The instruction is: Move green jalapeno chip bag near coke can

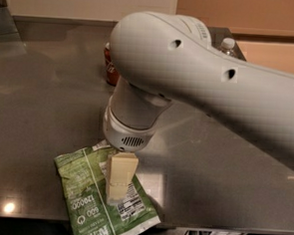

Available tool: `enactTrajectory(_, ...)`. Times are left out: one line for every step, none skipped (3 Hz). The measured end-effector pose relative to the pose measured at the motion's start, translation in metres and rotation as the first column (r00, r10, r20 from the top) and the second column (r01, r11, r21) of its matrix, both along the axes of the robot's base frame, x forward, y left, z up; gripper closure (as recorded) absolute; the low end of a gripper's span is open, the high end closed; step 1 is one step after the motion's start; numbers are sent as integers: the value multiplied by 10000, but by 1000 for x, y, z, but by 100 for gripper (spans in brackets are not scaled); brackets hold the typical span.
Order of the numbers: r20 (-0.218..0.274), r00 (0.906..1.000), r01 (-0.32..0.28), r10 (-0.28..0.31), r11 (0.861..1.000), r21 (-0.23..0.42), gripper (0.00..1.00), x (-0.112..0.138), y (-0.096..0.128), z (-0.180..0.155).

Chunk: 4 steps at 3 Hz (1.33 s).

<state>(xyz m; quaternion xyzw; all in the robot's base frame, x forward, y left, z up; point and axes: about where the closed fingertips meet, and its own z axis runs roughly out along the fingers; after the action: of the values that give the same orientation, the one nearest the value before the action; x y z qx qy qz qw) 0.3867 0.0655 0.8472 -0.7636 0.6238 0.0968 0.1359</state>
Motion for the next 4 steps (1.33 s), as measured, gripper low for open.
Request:
enactTrajectory(-20,9996,-293,293,9993,-214,0,1,5,-11)
enactTrajectory(-24,9988,-486,485,9981,-390,0,2,8,-18)
enactTrajectory(-69,9979,-648,645,9962,-578,0,4,8,-23)
enactTrajectory(-193,9968,-786,772,9931,-869,18,4,6,-27)
